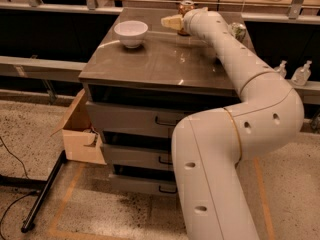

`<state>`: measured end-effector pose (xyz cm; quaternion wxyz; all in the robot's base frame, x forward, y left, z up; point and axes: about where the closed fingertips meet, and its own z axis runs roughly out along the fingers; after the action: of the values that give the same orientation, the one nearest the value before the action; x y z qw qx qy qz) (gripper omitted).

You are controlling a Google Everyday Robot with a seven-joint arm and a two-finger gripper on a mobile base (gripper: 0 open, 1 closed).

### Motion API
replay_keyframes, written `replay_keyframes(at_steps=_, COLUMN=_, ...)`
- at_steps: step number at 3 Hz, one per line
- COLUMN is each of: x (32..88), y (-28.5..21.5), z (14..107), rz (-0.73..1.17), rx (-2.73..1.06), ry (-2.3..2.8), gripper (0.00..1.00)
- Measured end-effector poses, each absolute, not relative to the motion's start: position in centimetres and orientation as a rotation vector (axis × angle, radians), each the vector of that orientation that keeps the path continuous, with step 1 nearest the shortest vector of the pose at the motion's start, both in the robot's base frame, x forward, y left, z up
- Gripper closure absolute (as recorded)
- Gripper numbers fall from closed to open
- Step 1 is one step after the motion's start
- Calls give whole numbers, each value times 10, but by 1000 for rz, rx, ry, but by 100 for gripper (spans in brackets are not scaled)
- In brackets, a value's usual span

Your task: Place orange can into white bowl

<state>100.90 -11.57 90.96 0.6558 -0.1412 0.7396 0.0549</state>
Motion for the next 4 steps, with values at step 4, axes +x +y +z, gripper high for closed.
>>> replay_keyframes(at_steps=4, x=1030, y=-113, z=904, rz=82, rx=-303, ry=1671, gripper=18)
